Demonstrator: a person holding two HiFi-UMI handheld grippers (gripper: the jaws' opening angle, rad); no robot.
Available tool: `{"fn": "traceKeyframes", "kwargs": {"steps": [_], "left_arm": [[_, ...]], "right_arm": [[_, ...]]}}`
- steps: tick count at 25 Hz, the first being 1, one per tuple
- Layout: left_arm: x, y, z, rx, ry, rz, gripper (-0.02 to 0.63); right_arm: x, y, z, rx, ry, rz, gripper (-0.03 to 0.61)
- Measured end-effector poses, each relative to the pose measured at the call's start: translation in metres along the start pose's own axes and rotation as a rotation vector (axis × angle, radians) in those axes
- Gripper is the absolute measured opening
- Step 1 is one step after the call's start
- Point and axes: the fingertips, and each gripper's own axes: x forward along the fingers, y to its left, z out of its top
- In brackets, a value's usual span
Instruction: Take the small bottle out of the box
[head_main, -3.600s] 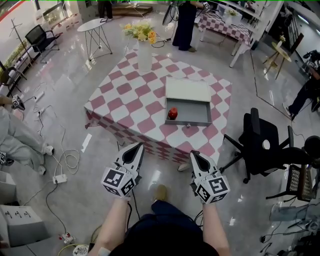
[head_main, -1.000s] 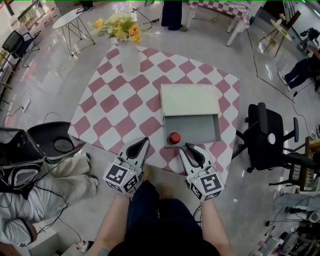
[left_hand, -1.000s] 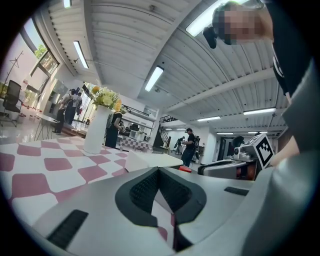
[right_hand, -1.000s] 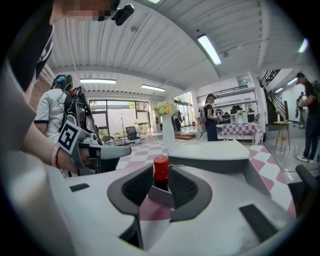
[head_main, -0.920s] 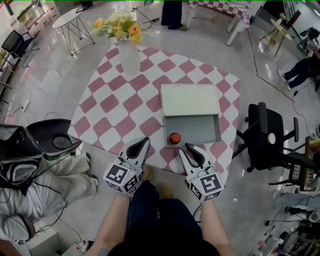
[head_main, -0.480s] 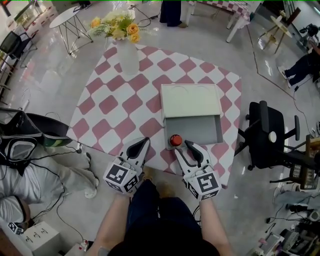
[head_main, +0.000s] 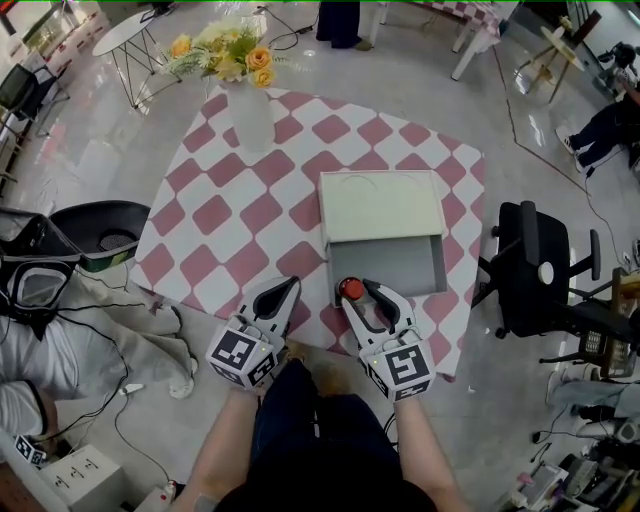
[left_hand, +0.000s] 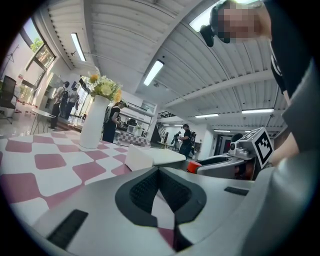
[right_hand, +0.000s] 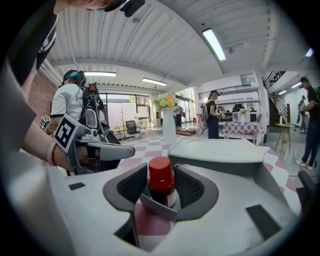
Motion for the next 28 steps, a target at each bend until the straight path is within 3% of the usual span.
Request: {"fn": "traceKeyframes", "kwargs": {"steps": [16,28], "left_arm": [[0.010,0.008,-0.006,-0.015,0.007,0.007,0.002],[0.007,0.004,-0.003,-0.014,-0.001,0.015,0.002]], "right_arm": [[0.012,-0.001,-0.002,-0.064,0.001,-0.026,0.157],[0.001,-0.011,0.003,-0.028,-0.025,-0.045,0.150]]}}
